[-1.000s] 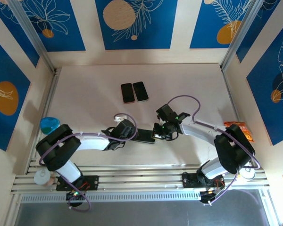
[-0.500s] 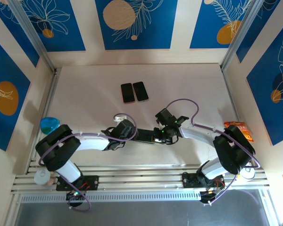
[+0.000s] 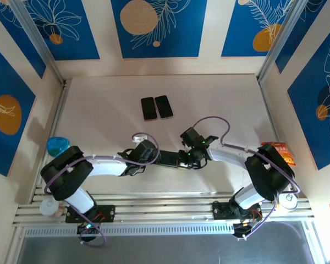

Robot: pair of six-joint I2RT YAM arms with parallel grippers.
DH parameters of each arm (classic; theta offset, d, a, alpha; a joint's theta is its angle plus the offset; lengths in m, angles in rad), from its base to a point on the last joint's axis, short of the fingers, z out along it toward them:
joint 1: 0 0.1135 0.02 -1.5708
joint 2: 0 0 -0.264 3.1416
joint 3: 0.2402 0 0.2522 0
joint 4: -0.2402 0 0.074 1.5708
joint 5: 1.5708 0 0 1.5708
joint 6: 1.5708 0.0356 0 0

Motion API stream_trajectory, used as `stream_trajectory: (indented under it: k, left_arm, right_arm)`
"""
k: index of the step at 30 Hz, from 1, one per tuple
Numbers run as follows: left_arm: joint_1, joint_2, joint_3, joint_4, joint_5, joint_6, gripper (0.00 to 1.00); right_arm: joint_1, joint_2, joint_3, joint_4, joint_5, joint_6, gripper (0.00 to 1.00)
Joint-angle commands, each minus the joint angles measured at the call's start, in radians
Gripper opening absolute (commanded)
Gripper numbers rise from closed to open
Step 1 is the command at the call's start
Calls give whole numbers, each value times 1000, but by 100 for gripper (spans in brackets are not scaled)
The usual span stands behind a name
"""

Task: Put the phone into the phone case

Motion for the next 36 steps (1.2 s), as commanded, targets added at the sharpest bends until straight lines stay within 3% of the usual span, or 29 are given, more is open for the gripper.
stream_trajectory:
  k: [1, 19, 36]
  left_arm:
    - [-6, -16, -17, -75, -25, -2, 46]
    - [-5, -6, -10, -82, -25, 3, 46]
    - [6, -102, 90, -240, -82, 70, 46]
  right_arm:
    - [8, 71, 4, 16, 6, -13, 0]
    - [38, 315, 25, -22, 23, -63, 0]
    - [-96, -45, 174, -147, -61, -24, 0]
